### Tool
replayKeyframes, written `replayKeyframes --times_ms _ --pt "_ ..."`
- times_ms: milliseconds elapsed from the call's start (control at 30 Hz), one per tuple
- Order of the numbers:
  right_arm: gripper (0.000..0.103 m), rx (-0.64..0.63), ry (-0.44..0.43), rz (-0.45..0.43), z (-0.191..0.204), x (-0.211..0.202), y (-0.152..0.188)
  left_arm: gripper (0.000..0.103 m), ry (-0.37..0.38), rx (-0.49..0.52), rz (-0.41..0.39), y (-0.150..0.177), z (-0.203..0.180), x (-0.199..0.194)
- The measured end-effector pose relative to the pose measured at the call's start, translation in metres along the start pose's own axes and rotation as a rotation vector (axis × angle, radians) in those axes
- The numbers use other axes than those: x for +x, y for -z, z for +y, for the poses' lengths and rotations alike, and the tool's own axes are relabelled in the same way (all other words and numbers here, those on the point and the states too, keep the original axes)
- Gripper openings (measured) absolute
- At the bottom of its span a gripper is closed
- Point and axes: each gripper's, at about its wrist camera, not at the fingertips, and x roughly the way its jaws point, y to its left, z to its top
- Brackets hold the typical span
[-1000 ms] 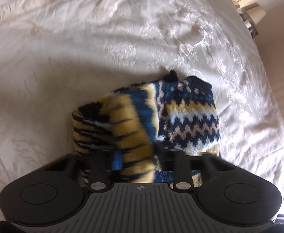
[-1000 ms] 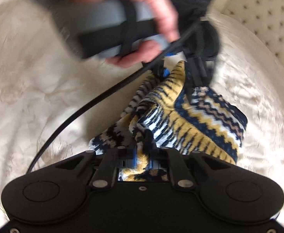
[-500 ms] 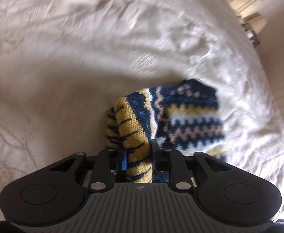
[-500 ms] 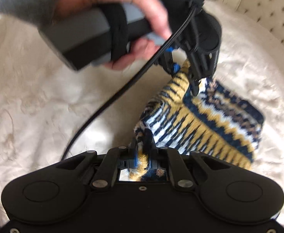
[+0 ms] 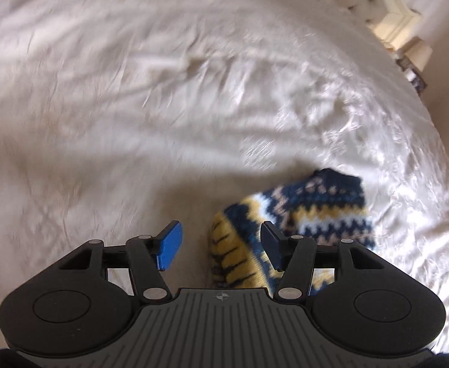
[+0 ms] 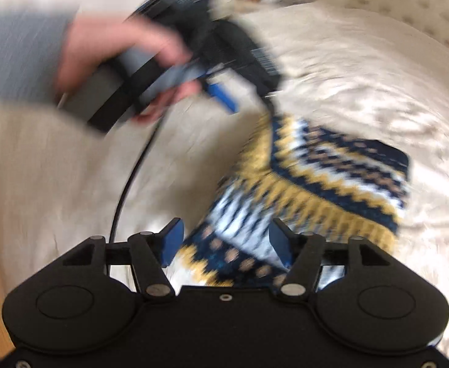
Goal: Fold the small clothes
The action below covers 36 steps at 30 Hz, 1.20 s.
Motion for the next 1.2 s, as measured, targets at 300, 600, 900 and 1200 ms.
replayKeyframes --times_ms 300,600,900,1200 --pt "0.072 0.366 0.187 0.136 -0.082 0.028 0.022 0.055 -0.001 0.229 0.040 0.027 -0.045 0.030" --pt "0.081 0.551 0.110 0.154 -0.122 0.034 0.060 0.064 0.019 0.032 0.097 0.042 -0.004 0.040" --pt "0.094 0.799 -0.085 0.111 -0.169 0.058 0.080 0.101 0.091 -0.112 0.178 0.042 0.017 0.070" --pt "0.103 0.781 -0.159 0.092 -0.171 0.090 0.067 0.102 0.117 0.044 0.207 0.012 -0.021 0.110"
